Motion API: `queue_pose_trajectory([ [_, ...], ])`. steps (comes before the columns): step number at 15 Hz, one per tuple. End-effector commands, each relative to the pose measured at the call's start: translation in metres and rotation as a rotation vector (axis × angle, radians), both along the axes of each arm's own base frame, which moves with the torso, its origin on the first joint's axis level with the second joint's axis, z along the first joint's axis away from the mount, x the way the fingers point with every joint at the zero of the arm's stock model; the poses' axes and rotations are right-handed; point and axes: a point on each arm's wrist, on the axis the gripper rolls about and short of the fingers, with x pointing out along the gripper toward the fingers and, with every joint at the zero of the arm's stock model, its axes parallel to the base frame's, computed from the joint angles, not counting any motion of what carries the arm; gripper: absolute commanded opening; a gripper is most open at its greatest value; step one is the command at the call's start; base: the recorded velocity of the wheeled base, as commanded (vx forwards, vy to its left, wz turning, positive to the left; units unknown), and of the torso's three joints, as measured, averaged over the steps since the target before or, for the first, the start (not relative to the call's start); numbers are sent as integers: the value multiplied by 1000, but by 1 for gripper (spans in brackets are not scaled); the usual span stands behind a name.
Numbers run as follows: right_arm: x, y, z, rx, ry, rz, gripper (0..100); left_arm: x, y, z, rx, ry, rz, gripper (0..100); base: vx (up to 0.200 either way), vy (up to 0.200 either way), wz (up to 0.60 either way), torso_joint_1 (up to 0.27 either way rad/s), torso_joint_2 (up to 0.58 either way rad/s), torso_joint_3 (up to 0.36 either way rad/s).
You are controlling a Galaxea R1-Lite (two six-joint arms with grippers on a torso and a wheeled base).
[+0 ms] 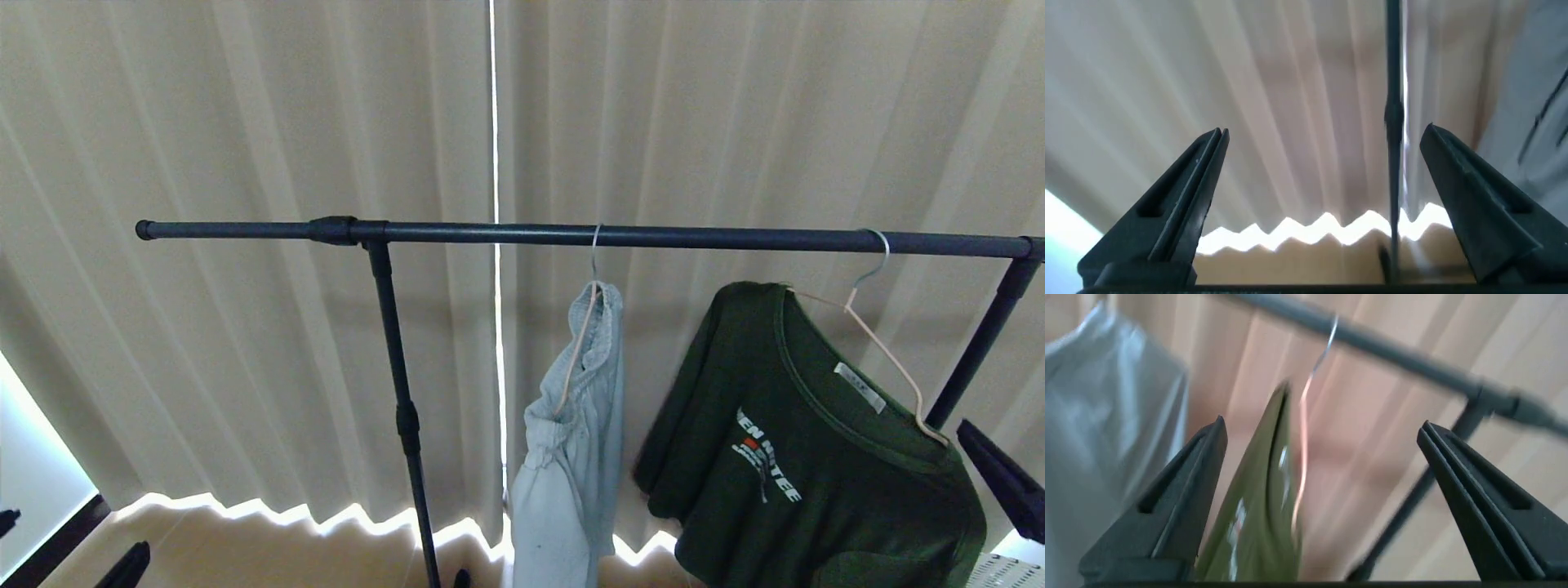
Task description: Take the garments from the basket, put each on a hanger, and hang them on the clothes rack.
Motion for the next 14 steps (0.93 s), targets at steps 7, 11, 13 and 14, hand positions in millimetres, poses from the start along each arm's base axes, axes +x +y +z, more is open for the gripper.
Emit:
queue_pose_trajectory([
  [7,-97,-1,-56,88,125,-39,100,-45,4,-24,-114,55,127,100,0,0,0,0,0,0],
  [11,-102,-2,-66,110,157,-73,100,-57,5,-40,-115,64,115,100,0,0,0,0,0,0],
  [13,-104,-2,-65,112,139,-99,100,-58,5,-43,-120,44,110,100,0,0,0,0,0,0],
  [14,-104,-2,-66,113,132,-106,100,-58,5,-43,-121,42,110,100,0,0,0,0,0,0],
])
